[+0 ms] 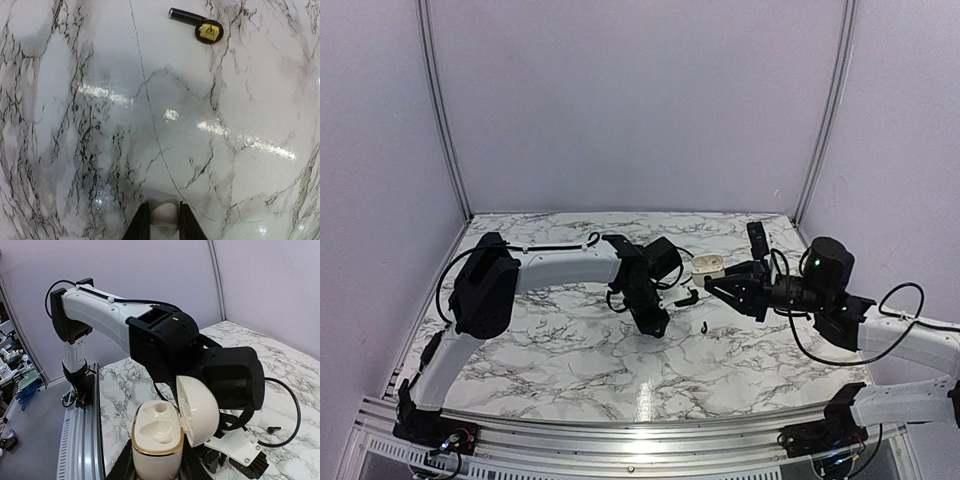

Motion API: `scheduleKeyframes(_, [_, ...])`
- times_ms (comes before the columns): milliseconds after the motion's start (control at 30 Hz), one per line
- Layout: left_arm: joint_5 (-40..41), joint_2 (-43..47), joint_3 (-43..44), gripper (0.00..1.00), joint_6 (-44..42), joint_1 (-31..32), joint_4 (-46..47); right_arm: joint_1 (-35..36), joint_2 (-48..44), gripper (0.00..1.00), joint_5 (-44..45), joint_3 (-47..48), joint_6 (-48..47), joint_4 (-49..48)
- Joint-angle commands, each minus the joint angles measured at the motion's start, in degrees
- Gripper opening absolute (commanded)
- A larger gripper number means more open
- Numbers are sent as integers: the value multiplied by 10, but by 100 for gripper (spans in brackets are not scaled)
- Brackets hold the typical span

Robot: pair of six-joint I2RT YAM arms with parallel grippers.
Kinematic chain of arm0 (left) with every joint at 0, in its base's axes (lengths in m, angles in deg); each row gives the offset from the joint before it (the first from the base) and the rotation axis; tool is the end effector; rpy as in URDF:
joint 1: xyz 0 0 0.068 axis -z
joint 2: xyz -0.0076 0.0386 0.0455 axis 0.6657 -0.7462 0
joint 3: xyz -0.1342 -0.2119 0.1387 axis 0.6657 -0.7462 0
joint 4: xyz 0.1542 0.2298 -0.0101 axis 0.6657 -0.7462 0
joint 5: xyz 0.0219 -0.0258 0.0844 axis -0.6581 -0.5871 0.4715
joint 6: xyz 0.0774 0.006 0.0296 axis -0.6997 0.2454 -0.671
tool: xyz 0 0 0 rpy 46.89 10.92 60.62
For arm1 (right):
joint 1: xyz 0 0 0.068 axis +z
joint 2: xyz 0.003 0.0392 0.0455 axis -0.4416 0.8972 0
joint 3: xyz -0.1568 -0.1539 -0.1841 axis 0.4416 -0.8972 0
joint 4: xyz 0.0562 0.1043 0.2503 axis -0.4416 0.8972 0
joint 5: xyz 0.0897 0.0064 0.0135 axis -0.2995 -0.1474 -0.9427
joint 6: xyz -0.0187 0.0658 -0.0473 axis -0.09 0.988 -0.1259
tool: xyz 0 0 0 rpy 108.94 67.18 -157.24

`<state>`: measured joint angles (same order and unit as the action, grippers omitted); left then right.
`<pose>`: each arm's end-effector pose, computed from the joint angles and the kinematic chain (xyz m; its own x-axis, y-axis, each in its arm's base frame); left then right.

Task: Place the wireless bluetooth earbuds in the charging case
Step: Move the left earbud to the center of the board, then pick up the left earbud from the center of the board.

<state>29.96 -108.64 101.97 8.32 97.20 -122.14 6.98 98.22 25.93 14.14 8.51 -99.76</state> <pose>0.3013 -0.4610 0.1228 -0.2609 0.8677 -0.4230 0.9629 0.2649 -0.0505 0.1863 0.1798 0.2677 -0.2561 0.0182 -0.9665 -0.9322 0.2599 0.2519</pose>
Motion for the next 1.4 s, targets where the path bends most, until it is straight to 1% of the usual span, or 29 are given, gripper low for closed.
scheduleKeyframes(0, [-3, 37, -56, 13, -6, 2, -34, -5, 6, 0, -9, 6, 4, -26])
scheduleKeyframes(133, [-2, 87, -128, 10, -8, 2, -34, -5, 11, 0, -14, 6, 3, -29])
scheduleKeyframes(267, [2, 139, -234, 8, -3, 0, -34, -5, 18, 0, -23, 7, 2, -34])
scheduleKeyframes(400, [29, 184, -348, 8, 11, -9, -35, -5, 25, 0, -29, 6, 1, -40])
scheduleKeyframes(533, [68, 226, -414, 8, 22, -21, -34, -5, 32, 0, -35, 4, 2, -49])
scheduleKeyframes(600, [78, 240, -420, 10, 23, -21, -36, -5, 37, 0, -38, 6, 1, -53])
scheduleKeyframes(800, [101, 232, -405, 29, 38, -18, -58, -6, 45, 0, -44, 10, 2, -57])
scheduleKeyframes(900, [122, 221, -395, 34, 45, -15, -68, -5, 46, 0, -43, 12, 2, -54])
scheduleKeyframes(967, [128, 215, -385, 34, 47, -13, -74, -5, 48, 0, -43, 11, 4, -57])
scheduleKeyframes(1167, [143, 193, -344, 30, 57, -7, -93, -5, 54, 0, -45, 14, 4, -58])
scheduleKeyframes(1367, [154, 175, -328, 29, 57, -4, -106, -5, 58, 0, -47, 15, 1, -58])
